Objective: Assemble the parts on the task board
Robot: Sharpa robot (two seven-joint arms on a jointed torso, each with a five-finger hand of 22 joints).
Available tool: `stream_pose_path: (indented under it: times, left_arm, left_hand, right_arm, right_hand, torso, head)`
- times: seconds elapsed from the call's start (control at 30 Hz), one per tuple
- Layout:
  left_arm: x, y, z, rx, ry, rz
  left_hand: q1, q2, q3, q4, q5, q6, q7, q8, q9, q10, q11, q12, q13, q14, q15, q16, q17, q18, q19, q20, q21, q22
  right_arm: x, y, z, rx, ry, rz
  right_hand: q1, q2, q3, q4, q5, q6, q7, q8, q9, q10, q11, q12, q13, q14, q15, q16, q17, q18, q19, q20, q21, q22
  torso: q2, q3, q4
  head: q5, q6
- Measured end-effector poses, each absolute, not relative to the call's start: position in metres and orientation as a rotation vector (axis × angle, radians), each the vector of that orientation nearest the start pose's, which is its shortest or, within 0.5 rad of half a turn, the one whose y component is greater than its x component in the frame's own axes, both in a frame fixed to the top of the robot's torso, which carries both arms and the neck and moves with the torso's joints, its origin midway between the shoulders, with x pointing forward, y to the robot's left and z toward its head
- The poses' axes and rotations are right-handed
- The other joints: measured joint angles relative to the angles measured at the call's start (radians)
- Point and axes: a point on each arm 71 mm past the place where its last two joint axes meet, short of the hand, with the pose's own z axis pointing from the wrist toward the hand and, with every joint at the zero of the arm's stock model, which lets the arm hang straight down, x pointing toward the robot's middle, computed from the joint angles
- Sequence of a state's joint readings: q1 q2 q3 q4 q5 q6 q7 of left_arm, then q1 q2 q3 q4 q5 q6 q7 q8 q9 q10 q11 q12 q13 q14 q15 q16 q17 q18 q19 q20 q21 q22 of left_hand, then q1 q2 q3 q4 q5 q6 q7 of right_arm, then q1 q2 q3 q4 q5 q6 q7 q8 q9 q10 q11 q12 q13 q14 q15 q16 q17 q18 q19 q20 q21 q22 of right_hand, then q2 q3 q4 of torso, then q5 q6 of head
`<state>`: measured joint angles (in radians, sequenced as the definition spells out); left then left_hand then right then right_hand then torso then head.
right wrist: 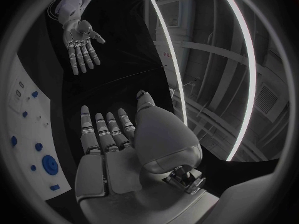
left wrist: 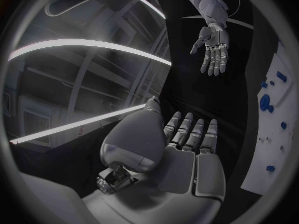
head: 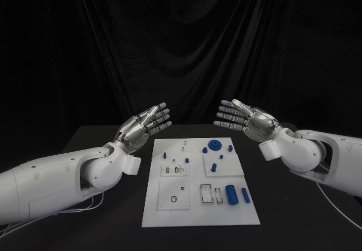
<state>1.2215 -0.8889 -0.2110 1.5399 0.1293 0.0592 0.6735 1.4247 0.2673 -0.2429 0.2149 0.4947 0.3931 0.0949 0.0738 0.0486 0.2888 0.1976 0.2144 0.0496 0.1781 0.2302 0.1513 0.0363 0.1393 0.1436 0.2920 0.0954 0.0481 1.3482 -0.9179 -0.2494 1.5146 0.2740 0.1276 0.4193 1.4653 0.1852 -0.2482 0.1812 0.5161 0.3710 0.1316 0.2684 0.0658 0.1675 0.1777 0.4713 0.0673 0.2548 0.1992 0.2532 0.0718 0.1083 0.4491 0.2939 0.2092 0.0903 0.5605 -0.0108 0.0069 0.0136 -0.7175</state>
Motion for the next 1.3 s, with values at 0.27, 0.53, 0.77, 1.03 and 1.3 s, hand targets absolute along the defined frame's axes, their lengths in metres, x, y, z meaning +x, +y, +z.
stream_pose_path:
  times: [0.27,0.53,0.77,1.03,1.3]
  left_arm:
    - [0.448,0.237,-0.202,-1.100,1.350,-1.938]
    - [0.441,0.249,-0.196,-1.090,1.339,-1.919]
    - [0.439,0.255,-0.191,-1.078,1.331,-1.909]
    - [0.435,0.260,-0.186,-1.068,1.323,-1.904]
    - [0.431,0.264,-0.179,-1.058,1.312,-1.905]
  left_hand:
    - [0.045,-0.003,0.070,-0.037,0.115,0.041,0.018,0.004,0.002,0.014,0.001,0.033,0.004,0.023,0.009,0.027,0.005,0.000,0.011,-0.003,0.004,0.001]
    - [0.049,-0.007,0.080,-0.041,0.124,0.053,0.022,0.004,0.002,0.014,0.001,0.040,0.004,0.023,0.009,0.027,0.005,0.000,0.015,0.001,0.004,0.001]
    - [0.049,-0.007,0.088,-0.044,0.129,0.059,0.028,0.004,0.003,0.012,0.007,0.044,0.003,0.023,0.009,0.031,0.005,0.000,0.015,0.001,0.007,0.000]
    - [0.049,-0.007,0.090,-0.047,0.133,0.059,0.028,0.004,0.003,0.013,0.008,0.045,0.003,0.023,0.009,0.031,0.005,0.000,0.015,0.001,0.007,0.000]
    - [0.053,-0.010,0.096,-0.047,0.136,0.064,0.033,0.005,0.003,0.019,0.014,0.050,0.003,0.023,0.010,0.034,0.005,0.000,0.015,0.002,0.007,0.000]
  right_arm:
    - [0.490,-0.238,-0.133,1.115,1.533,1.896]
    - [0.498,-0.236,-0.104,0.953,1.611,1.793]
    - [0.505,-0.230,-0.097,0.635,1.733,1.517]
    - [0.508,-0.217,-0.098,0.231,1.791,1.162]
    - [0.503,-0.203,-0.097,-0.160,1.722,0.841]
  right_hand:
    - [0.112,-0.012,0.096,-0.126,0.111,0.086,0.019,0.094,0.006,0.052,0.011,0.164,0.002,0.143,-0.009,0.143,0.017,0.019,0.161,-0.004,0.039,-0.007]
    - [0.132,-0.031,0.127,-0.163,0.032,0.160,0.022,0.125,0.006,0.135,0.017,0.226,0.000,0.308,-0.016,0.246,0.038,0.064,0.309,-0.016,0.102,0.012]
    - [0.156,-0.057,0.120,-0.180,-0.085,0.311,0.024,0.141,0.005,0.323,0.007,0.246,-0.004,0.636,-0.092,0.363,0.069,0.064,0.516,-0.100,0.299,0.116]
    - [0.128,-0.092,0.139,-0.125,-0.201,0.375,0.010,0.083,0.002,0.468,-0.040,0.184,-0.006,0.873,-0.153,0.543,0.159,0.064,0.659,-0.146,0.518,0.252]
    - [0.122,-0.176,0.191,0.001,-0.238,0.473,-0.028,-0.006,0.016,0.660,-0.075,0.035,-0.006,1.097,-0.185,0.981,0.659,0.004,0.887,-0.176,1.036,0.880]
  torso:
    - [0.020,-0.0071,0.0220]
    - [0.059,-0.0109,0.0355]
    - [0.108,-0.0137,0.0407]
    - [0.158,-0.0203,0.0494]
    - [0.193,-0.0281,0.0557]
  head:
    - [-0.030,-0.044]
    - [-0.051,-0.051]
    - [-0.069,-0.030]
    - [-0.082,-0.021]
    - [-0.088,-0.016]
